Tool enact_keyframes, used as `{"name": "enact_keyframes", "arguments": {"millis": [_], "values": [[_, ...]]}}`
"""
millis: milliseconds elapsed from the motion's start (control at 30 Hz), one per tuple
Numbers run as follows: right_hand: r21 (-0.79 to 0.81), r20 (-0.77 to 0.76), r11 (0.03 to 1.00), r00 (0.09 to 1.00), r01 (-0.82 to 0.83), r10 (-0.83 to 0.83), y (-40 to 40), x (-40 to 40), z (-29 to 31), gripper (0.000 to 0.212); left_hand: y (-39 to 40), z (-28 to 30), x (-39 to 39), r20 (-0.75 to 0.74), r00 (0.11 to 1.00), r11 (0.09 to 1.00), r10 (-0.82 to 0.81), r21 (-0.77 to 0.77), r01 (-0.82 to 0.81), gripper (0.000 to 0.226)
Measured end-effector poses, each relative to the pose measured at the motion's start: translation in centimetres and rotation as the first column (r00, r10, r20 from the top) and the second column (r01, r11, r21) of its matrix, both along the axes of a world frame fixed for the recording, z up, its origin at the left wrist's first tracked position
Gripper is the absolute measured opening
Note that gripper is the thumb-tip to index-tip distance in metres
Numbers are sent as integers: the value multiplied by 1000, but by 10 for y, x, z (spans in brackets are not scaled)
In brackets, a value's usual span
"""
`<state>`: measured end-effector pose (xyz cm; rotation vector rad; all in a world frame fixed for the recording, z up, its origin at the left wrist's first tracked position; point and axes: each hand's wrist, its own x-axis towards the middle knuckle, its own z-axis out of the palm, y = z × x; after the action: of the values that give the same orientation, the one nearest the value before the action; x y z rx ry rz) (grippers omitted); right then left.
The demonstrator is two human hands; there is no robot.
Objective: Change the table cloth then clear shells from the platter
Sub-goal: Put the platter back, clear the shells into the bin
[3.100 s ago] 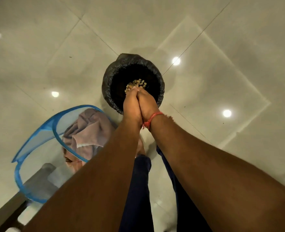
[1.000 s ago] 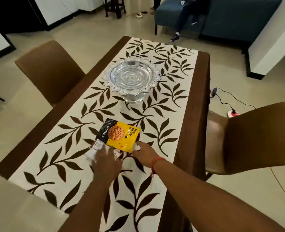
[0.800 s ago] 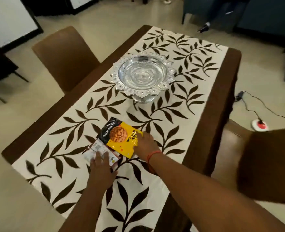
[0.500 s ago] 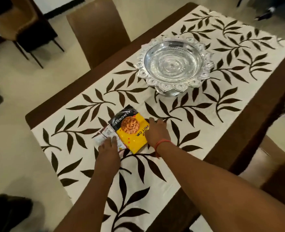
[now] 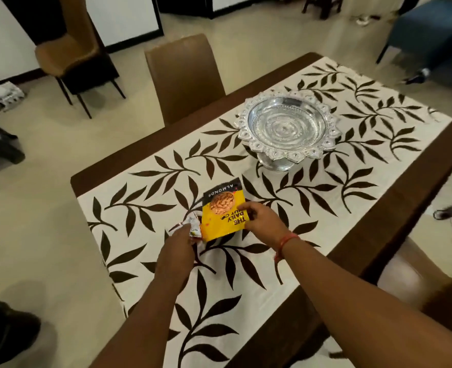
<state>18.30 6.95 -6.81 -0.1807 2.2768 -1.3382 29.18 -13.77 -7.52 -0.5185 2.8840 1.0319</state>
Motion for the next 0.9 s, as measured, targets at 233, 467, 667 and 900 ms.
{"name": "enact_keyframes", "arguments": {"millis": [233, 467, 667, 900], "values": [[42, -182, 999, 983, -22, 29, 37, 10, 42, 51, 2, 19, -4, 15, 992, 961, 124, 247, -124, 25], [2, -186, 993, 976, 114, -112, 62, 1, 34, 38, 20, 21, -5, 34, 992, 955, 122, 267, -126, 33], [10, 51, 973, 971, 232, -232, 115, -10, -11, 30, 51, -1, -1, 18, 992, 989, 124, 75, -125, 43], [159, 86, 981, 988, 113, -127, 128, -51, -37, 27, 77, -29, -2, 99, 994, 990, 39, -140, -25, 34]]}}
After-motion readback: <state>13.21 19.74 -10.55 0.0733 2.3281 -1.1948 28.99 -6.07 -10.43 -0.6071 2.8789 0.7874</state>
